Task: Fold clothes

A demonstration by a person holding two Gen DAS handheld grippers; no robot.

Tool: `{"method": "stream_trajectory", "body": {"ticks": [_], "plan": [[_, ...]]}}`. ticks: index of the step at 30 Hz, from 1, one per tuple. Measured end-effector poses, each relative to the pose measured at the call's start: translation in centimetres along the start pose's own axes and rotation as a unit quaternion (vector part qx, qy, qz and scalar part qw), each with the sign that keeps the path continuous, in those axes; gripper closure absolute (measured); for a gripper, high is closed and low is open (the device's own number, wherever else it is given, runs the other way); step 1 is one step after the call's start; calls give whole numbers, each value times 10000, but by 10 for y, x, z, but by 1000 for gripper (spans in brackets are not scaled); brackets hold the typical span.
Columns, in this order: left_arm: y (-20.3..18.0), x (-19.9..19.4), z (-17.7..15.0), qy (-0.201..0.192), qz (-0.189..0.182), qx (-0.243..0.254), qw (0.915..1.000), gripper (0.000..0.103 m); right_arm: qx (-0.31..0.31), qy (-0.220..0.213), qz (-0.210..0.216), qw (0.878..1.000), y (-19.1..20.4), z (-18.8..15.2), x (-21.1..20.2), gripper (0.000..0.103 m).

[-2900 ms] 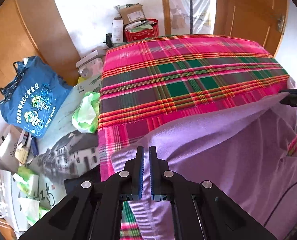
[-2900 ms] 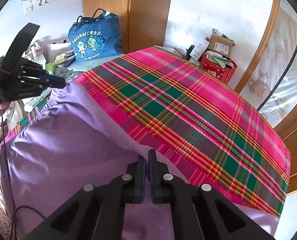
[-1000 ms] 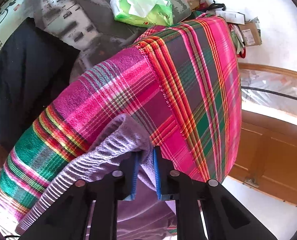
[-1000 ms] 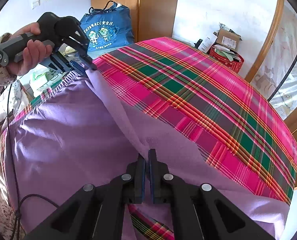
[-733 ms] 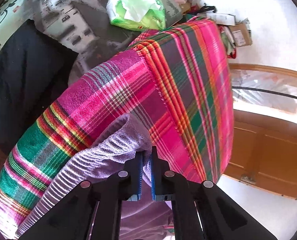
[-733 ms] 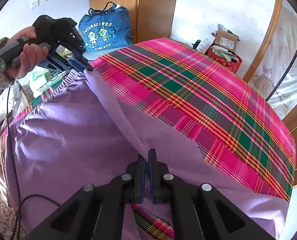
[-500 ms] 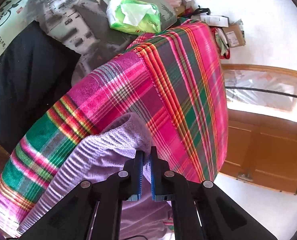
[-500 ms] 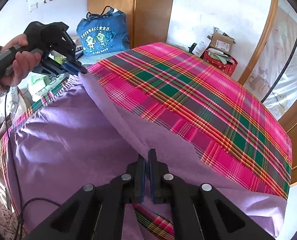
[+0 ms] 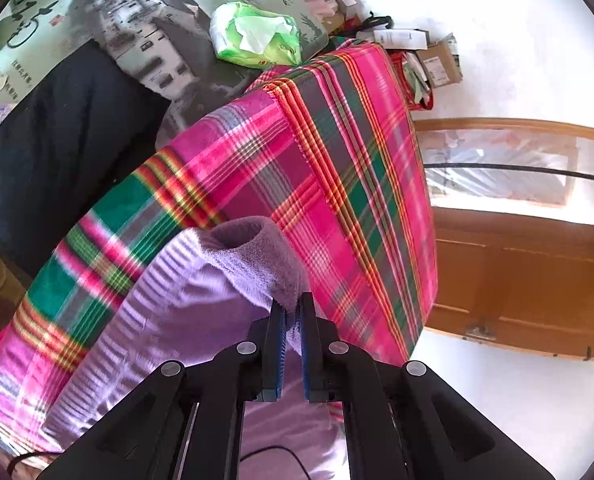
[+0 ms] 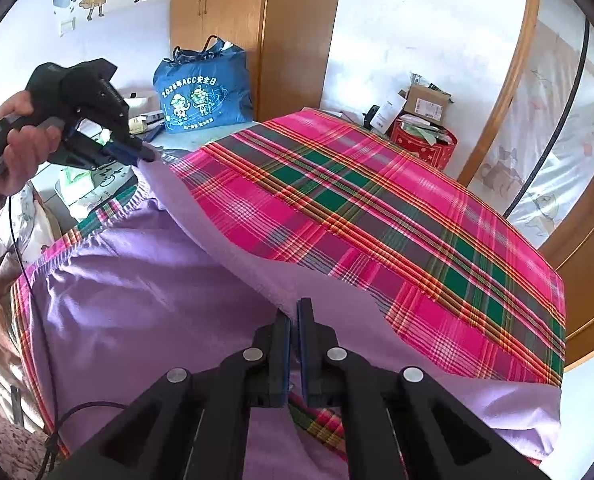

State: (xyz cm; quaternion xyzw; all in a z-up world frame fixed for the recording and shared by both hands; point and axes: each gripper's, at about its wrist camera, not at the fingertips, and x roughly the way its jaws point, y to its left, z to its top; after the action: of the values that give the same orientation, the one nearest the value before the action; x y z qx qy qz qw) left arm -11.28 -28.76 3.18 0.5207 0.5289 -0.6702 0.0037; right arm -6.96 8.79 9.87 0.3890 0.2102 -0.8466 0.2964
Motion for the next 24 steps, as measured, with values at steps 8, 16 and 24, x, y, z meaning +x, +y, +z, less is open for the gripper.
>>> {"method": "stream_trajectory", "body": {"ticks": [8,16,24], "plan": [[12,-23,-20,-38,-33,39,10000,97,-23,-147,-72,9999,20,-8,-25,99],[27,-42,-42,-33,-115,53,9999,97,-129,-277,-161,9994,41,-17,-50,99],[37,-55,-65,0,-145,192,9997,97,-102,-317,-188,9993,56,-35,-68,99]]}}
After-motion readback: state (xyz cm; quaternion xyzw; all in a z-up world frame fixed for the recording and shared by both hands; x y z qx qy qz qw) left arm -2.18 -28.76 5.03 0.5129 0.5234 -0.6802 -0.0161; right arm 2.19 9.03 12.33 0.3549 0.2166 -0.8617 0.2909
